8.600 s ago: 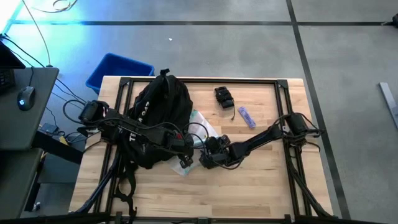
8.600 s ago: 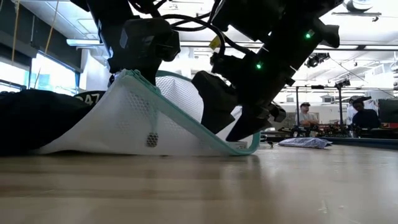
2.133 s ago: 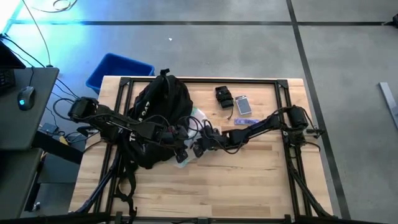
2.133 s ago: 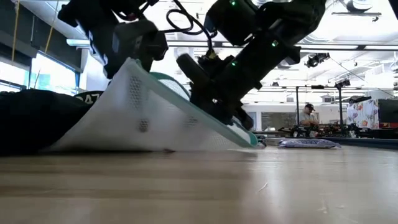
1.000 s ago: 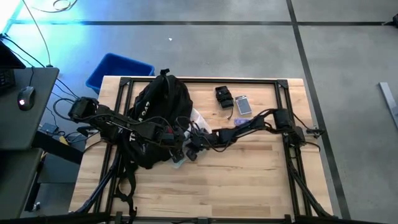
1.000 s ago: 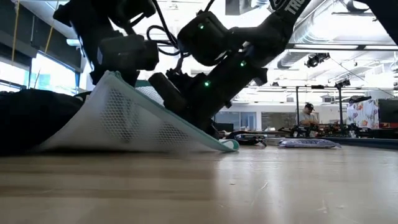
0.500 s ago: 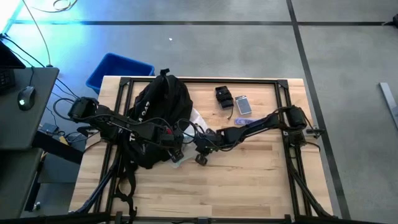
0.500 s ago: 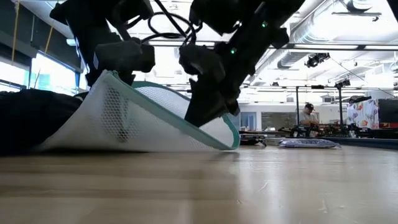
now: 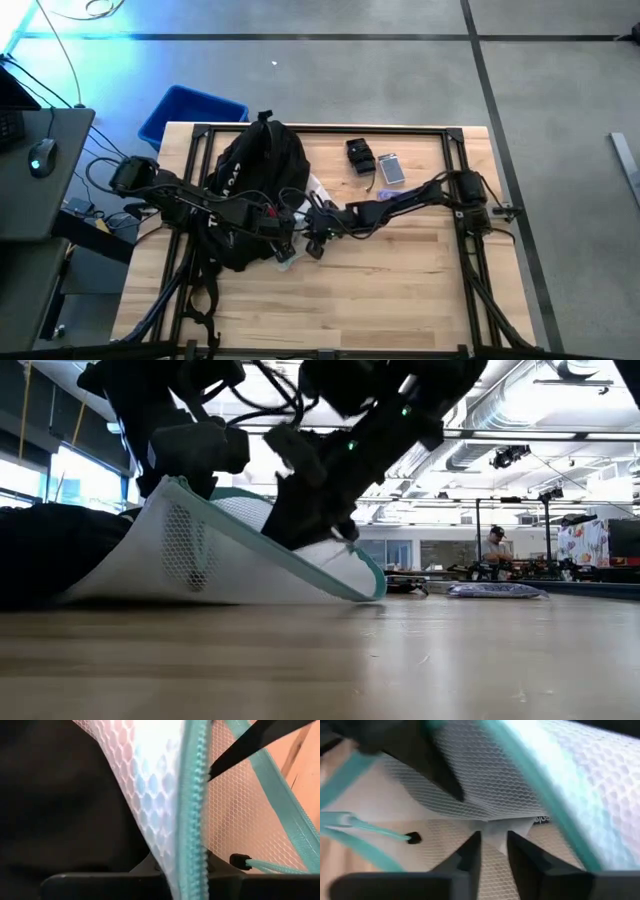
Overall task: Unpack backpack
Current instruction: Remove the blue earphones from the zip bag
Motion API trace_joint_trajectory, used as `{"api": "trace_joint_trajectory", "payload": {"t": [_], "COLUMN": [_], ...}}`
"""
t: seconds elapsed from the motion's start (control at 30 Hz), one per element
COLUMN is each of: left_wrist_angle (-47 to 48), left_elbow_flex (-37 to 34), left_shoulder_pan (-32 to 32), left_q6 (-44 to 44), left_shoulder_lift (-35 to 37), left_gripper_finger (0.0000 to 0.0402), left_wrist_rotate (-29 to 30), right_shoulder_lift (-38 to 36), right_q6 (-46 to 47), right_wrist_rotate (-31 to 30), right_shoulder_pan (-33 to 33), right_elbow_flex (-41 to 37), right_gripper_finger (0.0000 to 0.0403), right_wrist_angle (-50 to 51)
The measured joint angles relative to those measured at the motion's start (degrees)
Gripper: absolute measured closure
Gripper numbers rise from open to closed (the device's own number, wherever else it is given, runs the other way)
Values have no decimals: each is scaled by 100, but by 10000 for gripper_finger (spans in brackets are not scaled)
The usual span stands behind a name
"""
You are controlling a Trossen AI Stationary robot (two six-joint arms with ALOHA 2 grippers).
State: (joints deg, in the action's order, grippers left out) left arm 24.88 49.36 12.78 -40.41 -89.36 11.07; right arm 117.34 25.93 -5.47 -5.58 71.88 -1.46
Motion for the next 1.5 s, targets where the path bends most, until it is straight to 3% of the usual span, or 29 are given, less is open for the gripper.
{"api": "trace_joint_trajectory", "payload": {"t": [0.17, 0.3, 0.43, 0.77, 1.13, 1.5], "left_wrist_angle": [-67, -78, -108, -71, 162, 107], "left_elbow_flex": [-2, -4, -4, -4, -2, -2], "left_shoulder_pan": [0, 0, 0, 4, 9, 7], "left_q6": [1, 1, 0, -67, -139, -140], "left_shoulder_lift": [0, 0, 0, -4, -4, -4], "left_gripper_finger": [402, 402, 402, 402, 402, 402], "left_wrist_rotate": [-46, -68, -87, -93, 78, 258], "right_shoulder_lift": [298, 409, 504, 708, 16, -1171], "right_q6": [375, 403, 406, 533, 560, 992], "right_wrist_rotate": [480, 350, 124, 324, 223, -496], "right_shoulder_pan": [112, 111, 108, 17, -263, -536], "right_elbow_flex": [0, 0, 1, 11, -4, -4], "right_gripper_finger": [209, 196, 237, 393, 403, 403], "right_wrist_angle": [-331, -529, -708, -753, 666, 2644]}}
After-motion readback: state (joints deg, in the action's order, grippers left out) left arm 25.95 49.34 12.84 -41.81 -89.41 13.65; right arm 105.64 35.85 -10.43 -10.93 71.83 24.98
